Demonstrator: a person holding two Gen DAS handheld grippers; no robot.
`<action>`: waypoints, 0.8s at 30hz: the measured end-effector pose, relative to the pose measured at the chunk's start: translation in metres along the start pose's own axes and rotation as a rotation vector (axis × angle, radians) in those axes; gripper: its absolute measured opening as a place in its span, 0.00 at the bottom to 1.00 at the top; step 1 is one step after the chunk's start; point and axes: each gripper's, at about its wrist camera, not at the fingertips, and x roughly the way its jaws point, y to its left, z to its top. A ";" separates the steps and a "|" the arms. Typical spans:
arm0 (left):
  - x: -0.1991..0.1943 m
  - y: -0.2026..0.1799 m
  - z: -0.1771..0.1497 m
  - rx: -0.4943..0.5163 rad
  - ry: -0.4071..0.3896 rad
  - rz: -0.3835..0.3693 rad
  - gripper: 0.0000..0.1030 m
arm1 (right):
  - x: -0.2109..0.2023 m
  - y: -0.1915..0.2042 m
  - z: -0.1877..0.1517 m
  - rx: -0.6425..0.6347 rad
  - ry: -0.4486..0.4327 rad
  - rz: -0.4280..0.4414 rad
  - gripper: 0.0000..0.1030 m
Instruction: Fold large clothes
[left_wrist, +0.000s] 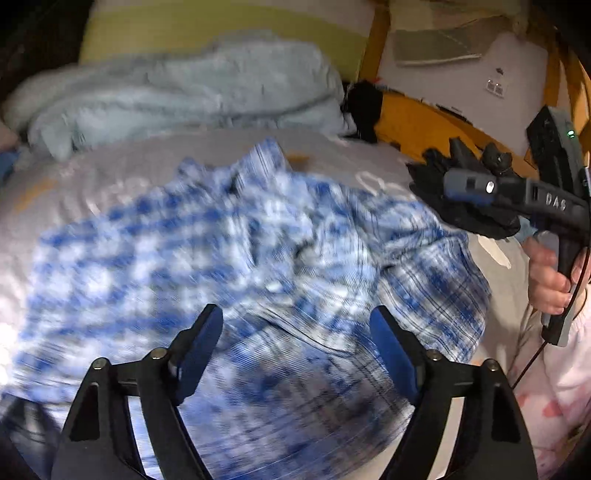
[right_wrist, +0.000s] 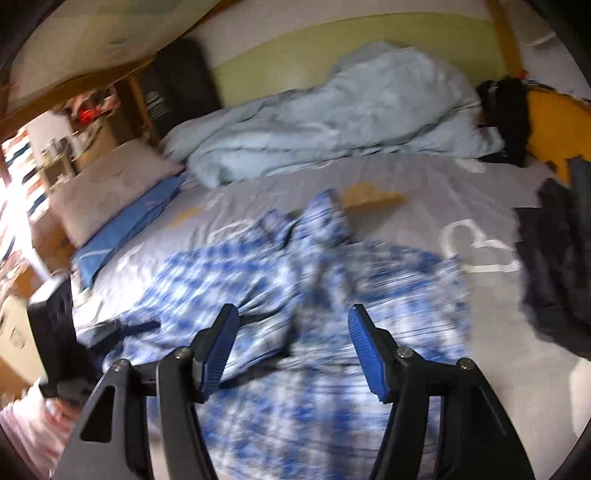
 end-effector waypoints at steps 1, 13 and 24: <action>0.008 0.001 0.001 -0.020 0.021 -0.011 0.73 | 0.001 -0.003 0.001 0.003 0.003 -0.035 0.59; 0.035 0.024 0.035 -0.061 0.002 0.069 0.05 | 0.018 -0.054 0.006 0.180 0.105 -0.167 0.62; -0.011 0.112 0.095 -0.096 -0.057 0.449 0.04 | 0.035 -0.077 0.001 0.198 0.136 -0.324 0.63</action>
